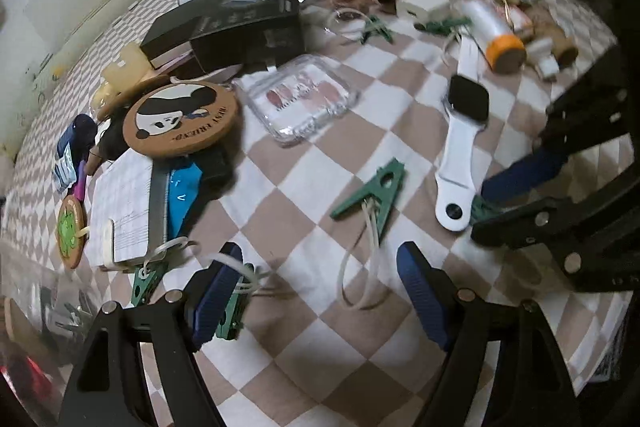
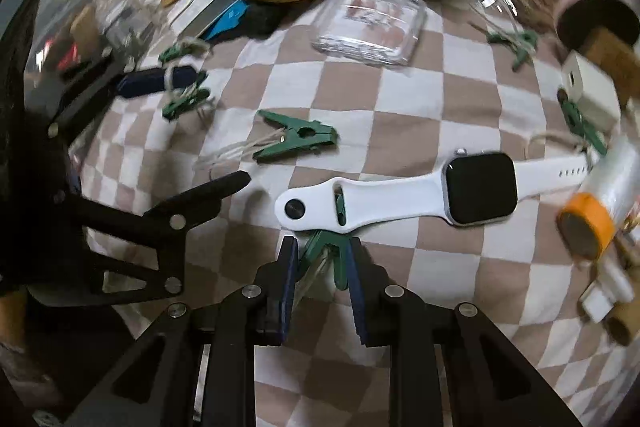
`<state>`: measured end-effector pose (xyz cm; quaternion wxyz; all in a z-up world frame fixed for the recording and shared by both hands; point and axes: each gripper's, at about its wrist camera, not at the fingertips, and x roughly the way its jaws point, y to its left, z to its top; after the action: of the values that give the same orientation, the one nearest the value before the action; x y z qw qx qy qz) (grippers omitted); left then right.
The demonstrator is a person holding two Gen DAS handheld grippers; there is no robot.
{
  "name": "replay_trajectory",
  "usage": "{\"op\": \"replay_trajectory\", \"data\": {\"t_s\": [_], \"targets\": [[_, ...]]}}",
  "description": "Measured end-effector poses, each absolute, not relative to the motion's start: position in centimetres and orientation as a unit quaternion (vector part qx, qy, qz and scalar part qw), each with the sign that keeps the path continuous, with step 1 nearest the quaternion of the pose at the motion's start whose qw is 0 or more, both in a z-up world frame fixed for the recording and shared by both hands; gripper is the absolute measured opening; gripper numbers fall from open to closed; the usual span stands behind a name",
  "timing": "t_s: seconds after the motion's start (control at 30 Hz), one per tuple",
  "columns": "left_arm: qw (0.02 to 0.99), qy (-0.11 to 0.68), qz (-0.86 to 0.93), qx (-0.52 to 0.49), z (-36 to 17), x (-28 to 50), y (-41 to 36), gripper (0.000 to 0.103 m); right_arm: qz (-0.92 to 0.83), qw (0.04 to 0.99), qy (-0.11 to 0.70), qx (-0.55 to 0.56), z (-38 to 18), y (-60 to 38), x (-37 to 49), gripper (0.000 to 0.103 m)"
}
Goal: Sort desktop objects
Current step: 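Grasp another green clothespin with the left tool while the right tool holds its clothespin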
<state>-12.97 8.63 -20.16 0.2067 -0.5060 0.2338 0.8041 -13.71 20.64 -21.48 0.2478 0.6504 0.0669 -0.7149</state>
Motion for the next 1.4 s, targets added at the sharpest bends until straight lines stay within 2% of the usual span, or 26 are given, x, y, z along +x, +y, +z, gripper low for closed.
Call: {"op": "replay_trajectory", "data": {"t_s": [0.07,0.1,0.17,0.27,0.33,0.37,0.4,0.47,0.97,1.03,1.1,1.23,1.4], "targets": [[0.203,0.241,0.801,-0.508,-20.5,-13.0,8.7,0.080,-0.719,0.247,0.092,0.643,-21.6,20.0,-13.5,0.027],[0.202,0.243,0.801,-0.508,-20.5,-13.0,8.7,0.080,-0.721,0.246,0.104,0.640,-21.7,19.8,-13.4,0.046],[0.200,0.241,0.801,-0.510,-20.6,-13.1,8.6,0.080,-0.724,0.239,0.118,0.636,-22.1,19.7,-13.3,0.067],[0.200,0.235,0.803,-0.510,-20.5,-13.3,8.4,0.080,-0.731,0.231,0.133,0.628,-22.5,19.6,-13.3,0.067],[0.203,0.231,0.803,-0.510,-20.5,-13.3,8.3,0.080,-0.735,0.235,0.125,0.624,-22.2,19.8,-13.5,0.054],[0.204,0.230,0.803,-0.510,-20.5,-13.4,8.2,0.080,-0.736,0.238,0.120,0.622,-22.0,20.0,-13.5,0.041],[0.206,0.228,0.803,-0.511,-20.6,-13.5,8.2,0.080,-0.735,0.242,0.110,0.624,-21.9,20.2,-13.7,0.034],[0.212,0.225,0.802,-0.512,-20.7,-13.6,8.3,0.080,-0.734,0.246,0.101,0.625,-21.9,20.7,-13.8,0.026],[0.272,0.211,0.811,-0.474,-21.9,-14.0,10.5,0.078,-0.731,0.243,0.066,0.635,-22.1,23.2,-13.5,0.026],[0.276,0.193,0.813,-0.475,-21.7,-14.3,10.2,0.054,-0.731,0.243,0.064,0.634,-22.3,22.9,-13.6,0.026],[0.280,0.169,0.812,-0.484,-21.7,-14.8,9.8,0.049,-0.731,0.243,0.061,0.634,-22.3,23.0,-13.6,0.026],[0.279,0.143,0.809,-0.497,-21.4,-15.1,9.2,0.029,-0.732,0.242,0.056,0.634,-22.3,23.5,-13.5,0.026],[0.268,0.116,0.806,-0.515,-21.1,-15.1,8.7,0.026,-0.733,0.242,0.052,0.633,-22.3,23.7,-13.5,0.026]]}}
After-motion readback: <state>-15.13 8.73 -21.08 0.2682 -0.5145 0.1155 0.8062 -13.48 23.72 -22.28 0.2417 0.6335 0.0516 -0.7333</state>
